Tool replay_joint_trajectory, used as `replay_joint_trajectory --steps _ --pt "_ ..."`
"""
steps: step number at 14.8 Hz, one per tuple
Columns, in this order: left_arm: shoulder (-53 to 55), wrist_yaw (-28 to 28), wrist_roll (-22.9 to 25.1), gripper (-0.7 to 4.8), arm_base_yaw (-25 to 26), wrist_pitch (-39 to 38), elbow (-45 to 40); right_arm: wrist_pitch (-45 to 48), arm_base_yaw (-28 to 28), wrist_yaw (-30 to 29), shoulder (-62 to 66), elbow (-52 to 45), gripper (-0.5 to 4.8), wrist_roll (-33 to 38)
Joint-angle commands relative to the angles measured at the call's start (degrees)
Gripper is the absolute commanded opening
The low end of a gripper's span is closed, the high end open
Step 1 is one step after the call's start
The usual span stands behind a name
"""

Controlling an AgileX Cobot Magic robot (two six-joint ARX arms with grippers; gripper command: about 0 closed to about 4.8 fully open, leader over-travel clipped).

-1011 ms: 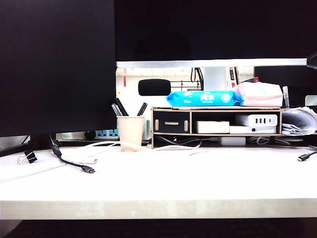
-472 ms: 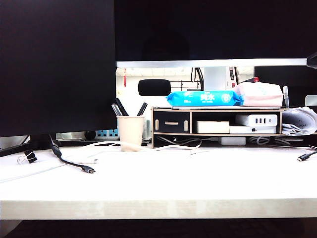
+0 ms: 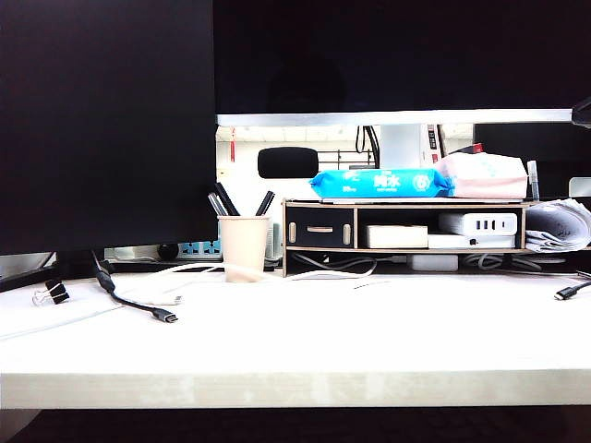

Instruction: Pick up the marker and insert it into the paper cup.

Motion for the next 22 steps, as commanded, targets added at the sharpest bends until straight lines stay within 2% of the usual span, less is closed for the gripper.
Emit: replay_joint_trajectory --steps 1,6,22 --pt "-2.2 -7.9 0.0 -0.05 0.1 0.0 -1.5 0.6 0.0 0.1 0.0 0.1 -0.01 -0.1" --pt "-2.2 -7.7 -2.1 -0.05 0.2 -0.8 -4.6 0.6 0.0 0.1 0.0 0.1 -0.01 -0.1" --pt "-2.2 -7.7 -0.9 -0.05 0.8 -0.5 -4.6 0.6 0.0 0.1 0.0 0.1 -0.01 -0.1"
